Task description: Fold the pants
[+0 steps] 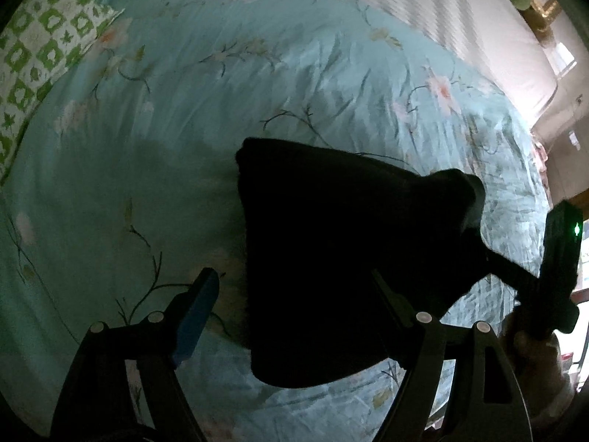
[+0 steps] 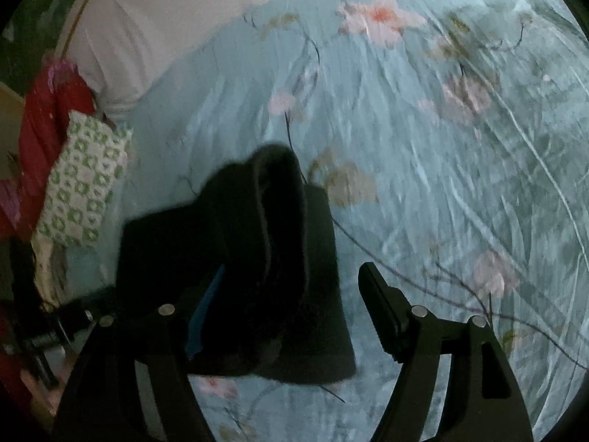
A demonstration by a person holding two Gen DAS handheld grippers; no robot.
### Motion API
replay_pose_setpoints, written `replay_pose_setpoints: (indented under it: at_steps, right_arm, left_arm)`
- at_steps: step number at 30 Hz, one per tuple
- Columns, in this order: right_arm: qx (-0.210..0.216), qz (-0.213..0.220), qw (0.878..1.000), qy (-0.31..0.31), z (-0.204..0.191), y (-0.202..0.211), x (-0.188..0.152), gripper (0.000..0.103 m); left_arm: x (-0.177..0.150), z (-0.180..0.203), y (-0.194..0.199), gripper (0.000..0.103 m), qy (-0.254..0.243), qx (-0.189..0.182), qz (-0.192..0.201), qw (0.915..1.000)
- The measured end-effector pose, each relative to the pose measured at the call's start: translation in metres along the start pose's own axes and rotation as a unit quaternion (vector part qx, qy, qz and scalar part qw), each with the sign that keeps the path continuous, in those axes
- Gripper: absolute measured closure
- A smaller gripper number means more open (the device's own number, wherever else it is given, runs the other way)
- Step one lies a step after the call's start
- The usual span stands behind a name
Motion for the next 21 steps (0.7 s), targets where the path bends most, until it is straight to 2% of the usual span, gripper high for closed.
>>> replay_pose_setpoints:
  at_steps: [6,13,19,21]
  right_arm:
    - [0.007,-0.012,1.000,-0.002,0.014,0.002,-0.012,0.031]
    - [0.027,-0.015,1.000,0.007,0.005,-0.003,-0.005,0.039]
    - [0.047,-0.021,0.999,0.005,0.000,-0.010,-0.003,0.040]
    - [0.055,-0.021,0.998,0.001,0.001,-0.010,-0.004,0.040]
  left_arm:
    - [0.001,-0.005,-0.011,0.021,0.010,-0.006,-0.008,0.9999]
    - [0.009,-0.012,-0.025,0.018,0.021,-0.016,-0.016,0.9995]
    - [0.011,-0.016,-0.037,0.018,0.034,-0.034,-0.024,0.9985]
    - [0.011,-0.016,-0.040,0.021,0.037,-0.042,-0.026,0.9981]
Point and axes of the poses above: each gripper's, at about its wrist camera, not at the fingertips, and y roughly against the way its jaws point, z to its right, x to its top, the point moved 6 cm from there along -y, roughly the way its jaws point, and after that the axes turned 8 degrees about -z, right-handed, at the moved point
